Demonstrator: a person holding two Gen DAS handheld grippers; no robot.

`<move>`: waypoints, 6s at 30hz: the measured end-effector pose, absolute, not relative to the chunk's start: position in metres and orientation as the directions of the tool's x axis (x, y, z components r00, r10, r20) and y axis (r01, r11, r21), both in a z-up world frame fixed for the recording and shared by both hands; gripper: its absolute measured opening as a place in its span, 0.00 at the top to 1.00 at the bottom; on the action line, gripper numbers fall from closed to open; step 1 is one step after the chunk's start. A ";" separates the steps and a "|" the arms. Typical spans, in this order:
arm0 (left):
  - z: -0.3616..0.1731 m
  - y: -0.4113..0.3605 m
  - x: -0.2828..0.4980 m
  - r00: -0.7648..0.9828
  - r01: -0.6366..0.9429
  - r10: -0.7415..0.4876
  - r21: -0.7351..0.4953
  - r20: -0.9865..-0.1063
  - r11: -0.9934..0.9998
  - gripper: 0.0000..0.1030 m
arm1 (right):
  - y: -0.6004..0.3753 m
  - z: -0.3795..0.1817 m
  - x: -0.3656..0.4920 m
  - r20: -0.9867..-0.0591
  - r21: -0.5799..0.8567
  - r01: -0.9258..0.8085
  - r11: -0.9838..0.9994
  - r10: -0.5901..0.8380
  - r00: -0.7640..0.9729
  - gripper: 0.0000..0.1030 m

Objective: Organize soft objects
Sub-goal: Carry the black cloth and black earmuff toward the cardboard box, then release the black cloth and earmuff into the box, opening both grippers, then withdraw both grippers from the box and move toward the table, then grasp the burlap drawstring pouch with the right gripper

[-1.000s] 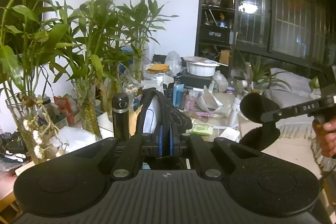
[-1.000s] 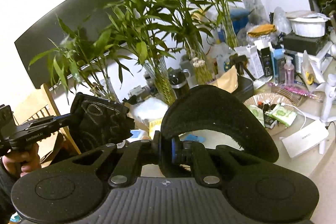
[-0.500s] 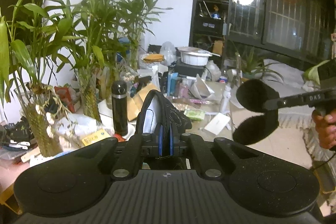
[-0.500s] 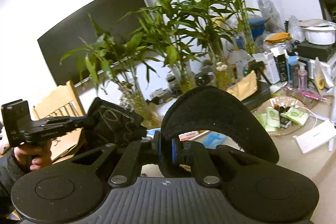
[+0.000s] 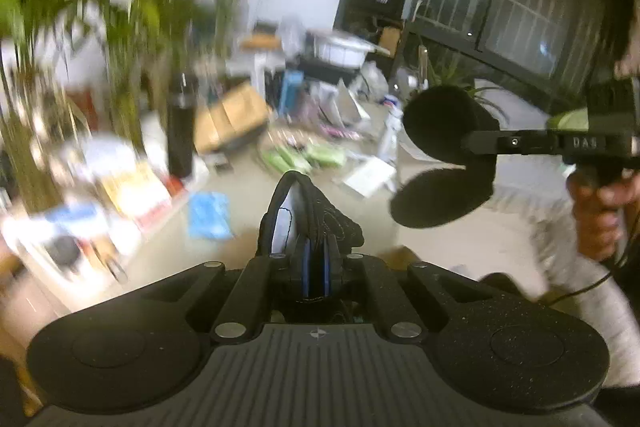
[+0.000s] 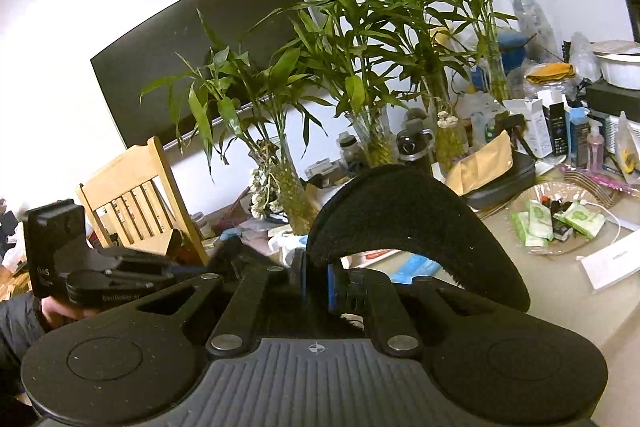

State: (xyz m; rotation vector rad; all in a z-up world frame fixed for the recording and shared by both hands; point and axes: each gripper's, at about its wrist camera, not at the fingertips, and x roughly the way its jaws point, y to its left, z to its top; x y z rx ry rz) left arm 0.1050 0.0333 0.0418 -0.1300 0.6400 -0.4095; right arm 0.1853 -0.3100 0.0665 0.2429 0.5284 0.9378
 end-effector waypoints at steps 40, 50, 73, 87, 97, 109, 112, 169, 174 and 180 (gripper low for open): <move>0.027 0.069 0.065 0.821 0.122 -0.167 -0.118 -0.546 0.985 0.47 | -0.195 0.059 0.123 -0.674 0.005 -0.939 0.344 0.695 0.250 0.70; 0.030 0.086 0.058 0.826 0.093 -0.140 -0.113 -0.545 0.989 0.47 | -0.192 0.050 0.106 -0.624 0.072 -0.968 0.240 0.768 0.143 0.27; 0.014 0.074 0.070 0.793 0.120 -0.161 -0.109 -0.587 0.987 0.47 | -0.270 0.019 0.157 -0.610 0.210 -0.653 0.728 0.620 0.494 0.00; 0.011 0.074 0.091 0.797 0.117 -0.167 -0.123 -0.580 0.985 0.47 | -0.284 0.005 0.176 -0.629 0.215 -0.525 0.824 0.528 0.570 0.00; 0.026 0.077 0.110 0.824 0.118 -0.164 -0.119 -0.543 0.986 0.47 | -0.284 0.012 0.205 -0.620 0.211 -0.484 0.849 0.499 0.605 0.00; 0.016 0.082 0.116 0.833 0.133 -0.149 -0.068 -0.534 0.989 0.30 | -0.288 -0.002 0.222 -0.584 0.216 -0.480 0.850 0.507 0.634 0.00; 0.011 0.084 0.120 0.827 0.128 -0.140 -0.061 -0.545 0.990 0.30 | -0.291 -0.011 0.227 -0.588 0.221 -0.469 0.855 0.501 0.635 0.00; -0.106 0.106 0.295 0.789 0.178 -0.193 -0.083 -0.584 0.980 0.26 | -0.217 -0.166 0.397 -0.575 0.364 -0.654 0.663 0.712 0.402 0.17; -0.115 0.104 0.309 0.787 0.172 -0.188 -0.083 -0.588 0.982 0.26 | -0.201 -0.177 0.403 -0.602 0.340 -0.691 0.638 0.712 0.362 0.24; -0.127 0.100 0.320 0.769 0.168 -0.181 -0.080 -0.613 0.983 0.26 | -0.177 -0.192 0.408 -0.649 0.273 -0.737 0.618 0.684 0.333 0.32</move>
